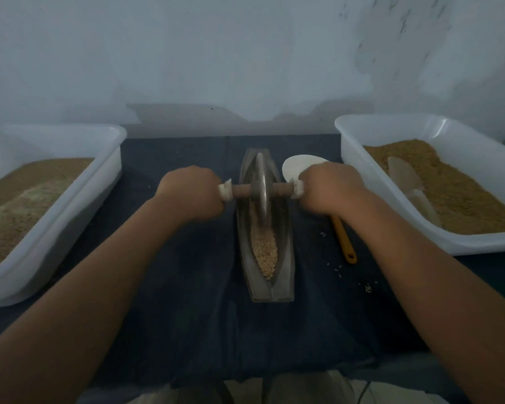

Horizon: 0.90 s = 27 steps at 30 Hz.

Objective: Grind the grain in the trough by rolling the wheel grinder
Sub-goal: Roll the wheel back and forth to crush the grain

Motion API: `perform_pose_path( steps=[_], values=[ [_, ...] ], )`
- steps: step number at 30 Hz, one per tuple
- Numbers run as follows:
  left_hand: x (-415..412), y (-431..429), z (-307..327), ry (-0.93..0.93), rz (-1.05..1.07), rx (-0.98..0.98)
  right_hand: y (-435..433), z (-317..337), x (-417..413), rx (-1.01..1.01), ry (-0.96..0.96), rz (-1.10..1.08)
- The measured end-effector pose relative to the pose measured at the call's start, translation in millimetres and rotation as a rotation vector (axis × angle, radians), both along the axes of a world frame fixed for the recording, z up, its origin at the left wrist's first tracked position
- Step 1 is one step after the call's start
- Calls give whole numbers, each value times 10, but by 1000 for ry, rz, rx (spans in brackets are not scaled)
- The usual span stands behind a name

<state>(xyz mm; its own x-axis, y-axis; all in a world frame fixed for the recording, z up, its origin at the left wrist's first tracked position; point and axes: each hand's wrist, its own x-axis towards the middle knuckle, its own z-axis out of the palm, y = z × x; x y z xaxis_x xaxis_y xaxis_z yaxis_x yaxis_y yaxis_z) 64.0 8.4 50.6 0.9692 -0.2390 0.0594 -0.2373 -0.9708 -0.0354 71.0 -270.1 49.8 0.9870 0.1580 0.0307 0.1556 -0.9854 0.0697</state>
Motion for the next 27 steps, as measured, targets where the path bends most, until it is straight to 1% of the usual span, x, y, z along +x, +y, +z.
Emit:
perform_pose_path(
  steps=[1, 3, 4, 5, 6, 8, 10, 11, 12, 14, 16, 17, 18, 20, 21, 22, 23, 24, 27],
  values=[
    [-127, 64, -17, 21, -52, 12, -50, 14, -130, 22, 134, 18],
    [-387, 173, -93, -37, -154, 29, -138, 66, -396, 83, 408, 53],
    [-472, 202, -134, -81, -172, 37, -162, 77, -486, 97, 471, 65],
    [-491, 217, -163, -101, -164, 40, -173, 69, -514, 104, 460, 63],
    [-457, 209, -183, -91, -136, 35, -157, 51, -493, 100, 380, 54],
    [-290, 122, -157, -26, -32, -7, -57, 10, -364, 32, 74, 38],
    [-50, 13, -91, -27, 71, -49, 57, -5, -184, 11, -221, 57],
    [49, -29, -70, -46, 105, -63, 90, 7, -112, 29, -301, 68],
    [112, -60, -62, -65, 122, -65, 108, 18, -56, 50, -332, 71],
    [133, -83, -48, -62, 107, -40, 123, 36, -18, 51, -303, 55],
    [40, -35, -3, 13, 47, -21, 99, 55, -69, 18, -188, 41],
    [-45, 6, 33, 70, -1, -12, 69, 86, -137, 2, -61, 50],
    [-145, 50, 73, 141, -51, 0, 33, 129, -226, 8, 111, 62],
    [-332, 124, 119, 269, -135, 19, -62, 202, -429, 80, 470, 67],
    [-401, 151, 116, 288, -162, 29, -100, 217, -523, 114, 571, 65],
    [-435, 166, 94, 270, -172, 41, -128, 207, -572, 120, 593, 64],
    [-437, 162, 64, 233, -163, 46, -133, 175, -576, 99, 548, 65],
    [-410, 139, 45, 192, -138, 37, -116, 133, -524, 65, 448, 63],
    [-172, 5, 51, 45, 5, -19, 2, 23, -214, 0, 41, 11]
  ],
)
